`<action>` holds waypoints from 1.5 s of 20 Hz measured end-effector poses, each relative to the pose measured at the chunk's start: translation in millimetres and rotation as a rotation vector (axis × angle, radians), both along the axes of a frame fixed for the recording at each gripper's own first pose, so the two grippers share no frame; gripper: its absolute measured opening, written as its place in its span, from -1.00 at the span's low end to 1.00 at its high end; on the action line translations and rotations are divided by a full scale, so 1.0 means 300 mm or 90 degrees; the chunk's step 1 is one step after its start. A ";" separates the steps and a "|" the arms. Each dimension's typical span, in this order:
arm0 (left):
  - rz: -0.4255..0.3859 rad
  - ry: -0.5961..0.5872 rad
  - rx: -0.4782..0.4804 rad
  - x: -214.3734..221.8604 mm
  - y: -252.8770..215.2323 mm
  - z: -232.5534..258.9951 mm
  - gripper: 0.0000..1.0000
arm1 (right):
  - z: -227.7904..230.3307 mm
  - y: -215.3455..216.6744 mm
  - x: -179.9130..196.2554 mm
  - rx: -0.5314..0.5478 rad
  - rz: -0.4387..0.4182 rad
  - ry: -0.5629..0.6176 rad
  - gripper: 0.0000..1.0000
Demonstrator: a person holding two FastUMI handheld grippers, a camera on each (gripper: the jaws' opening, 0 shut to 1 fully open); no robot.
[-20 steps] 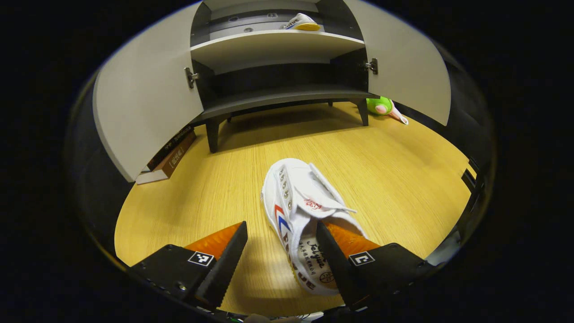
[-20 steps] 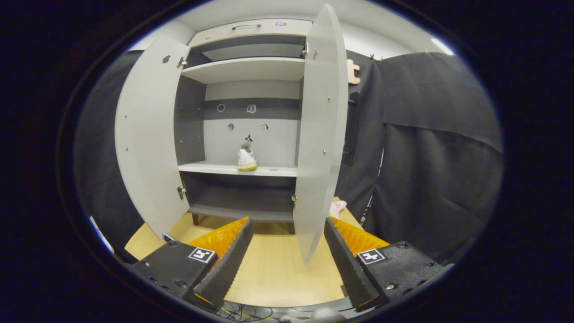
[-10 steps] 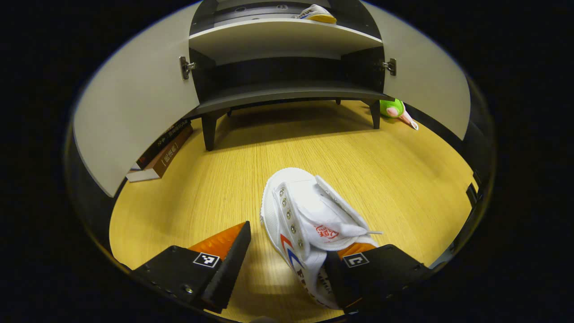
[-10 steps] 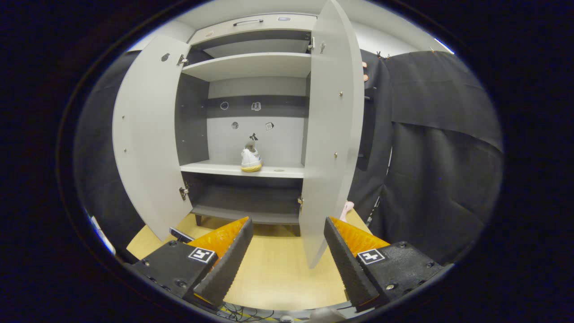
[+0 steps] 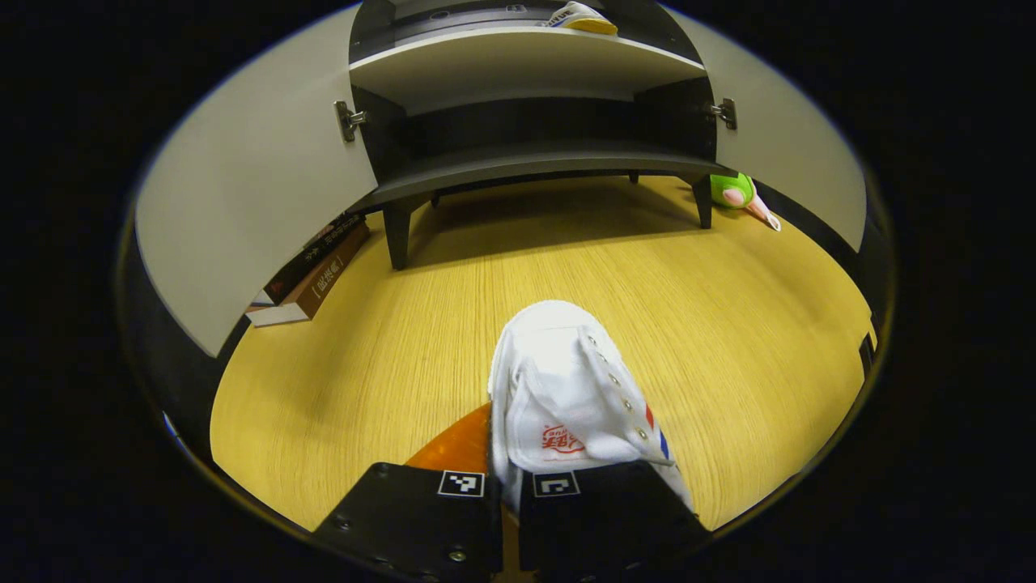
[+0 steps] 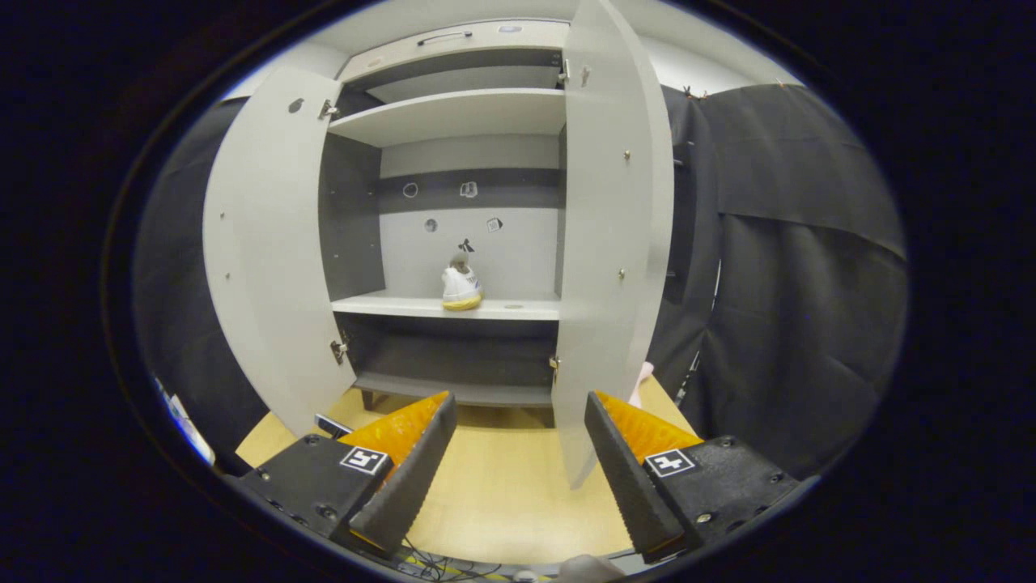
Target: Grab one shoe with the right hand and put it into the shoe cabinet, grab the other shoe with the left hand and put it into the shoe cabinet; then close the right door with the right hand and the left door with the left hand.
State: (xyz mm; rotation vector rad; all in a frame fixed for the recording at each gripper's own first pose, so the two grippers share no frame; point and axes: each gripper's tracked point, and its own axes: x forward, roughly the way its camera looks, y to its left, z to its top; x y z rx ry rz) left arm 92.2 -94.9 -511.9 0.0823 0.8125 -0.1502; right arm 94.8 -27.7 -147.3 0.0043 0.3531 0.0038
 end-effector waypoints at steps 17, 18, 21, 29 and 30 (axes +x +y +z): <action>0.057 -0.229 -0.031 0.382 0.044 1.047 -0.86 | 0.271 0.066 0.038 0.040 0.092 -0.152 1.00; 0.059 -0.245 -0.028 0.406 0.038 1.097 -0.85 | 0.279 0.067 0.044 0.041 0.096 -0.157 1.00; 0.064 -0.278 -0.027 0.392 0.039 1.109 -0.86 | 0.302 0.065 0.058 0.047 0.113 -0.168 1.00; 0.074 -0.307 -0.013 0.385 0.033 1.119 -0.86 | 0.353 0.084 0.084 0.047 0.145 -0.190 1.00; 0.076 -0.299 -0.009 0.389 0.032 1.119 -0.86 | 0.347 0.084 0.086 0.047 0.146 -0.186 1.00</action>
